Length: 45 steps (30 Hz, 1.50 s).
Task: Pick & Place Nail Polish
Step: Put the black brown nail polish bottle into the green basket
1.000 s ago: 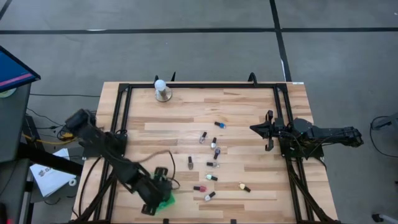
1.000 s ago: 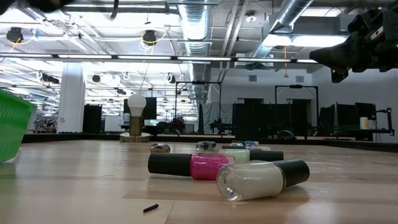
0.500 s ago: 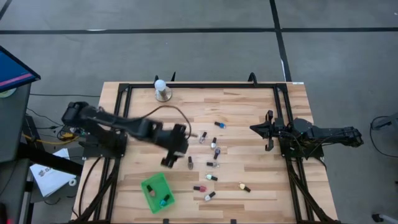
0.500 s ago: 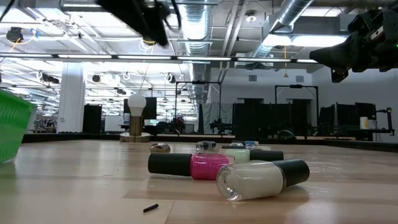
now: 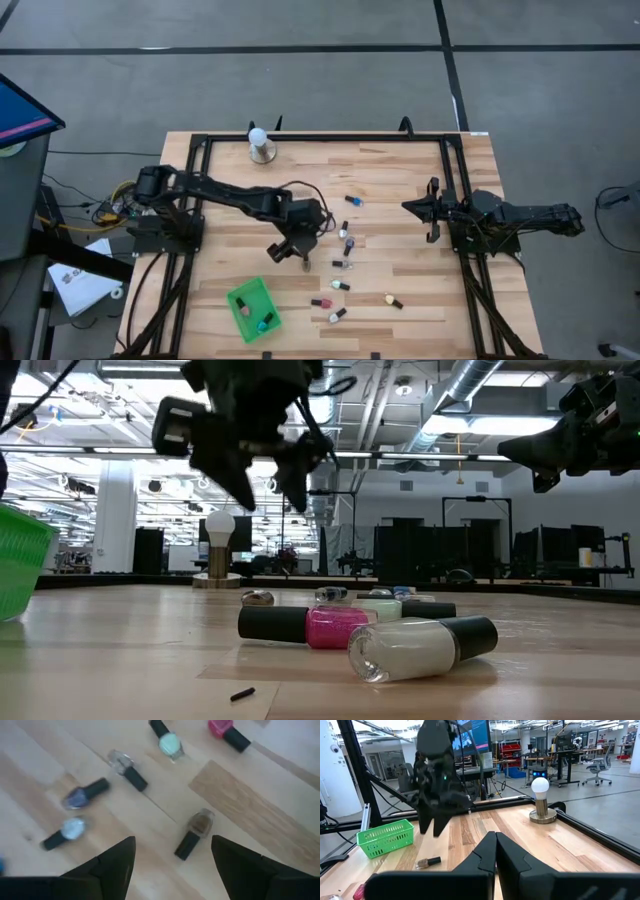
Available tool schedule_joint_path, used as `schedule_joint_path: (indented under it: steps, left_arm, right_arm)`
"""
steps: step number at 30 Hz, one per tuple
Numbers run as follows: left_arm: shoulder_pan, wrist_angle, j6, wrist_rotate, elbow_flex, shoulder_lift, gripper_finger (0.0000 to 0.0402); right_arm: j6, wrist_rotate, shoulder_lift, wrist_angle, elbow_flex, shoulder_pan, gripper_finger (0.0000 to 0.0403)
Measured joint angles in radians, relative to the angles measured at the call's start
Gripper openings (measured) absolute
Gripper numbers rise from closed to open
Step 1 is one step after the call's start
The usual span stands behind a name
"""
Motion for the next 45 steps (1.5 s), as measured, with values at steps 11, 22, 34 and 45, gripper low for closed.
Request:
schedule_joint_path:
  steps: [11, 22, 34, 45]
  left_arm:
    - [0.000, 0.046, 0.126, 0.050, 0.000, 0.143, 0.0238]
    - [0.001, 0.069, 0.160, 0.100, 0.000, 0.209, 0.0231]
    - [0.003, 0.100, 0.155, 0.107, -0.077, 0.215, 0.0188]
    - [0.001, 0.164, 0.041, 0.101, -0.082, 0.209, 0.0087]
  right_arm:
    - [0.000, 0.000, 0.000, 0.000, 0.000, 0.000, 0.0000]
    - [0.000, 0.000, 0.000, 0.000, 0.000, 0.000, 0.0000]
    - [-0.001, 0.000, 0.000, 0.000, 0.000, 0.000, 0.0000]
    - [-0.001, 0.000, 0.000, 0.000, 0.000, 0.000, 0.0000]
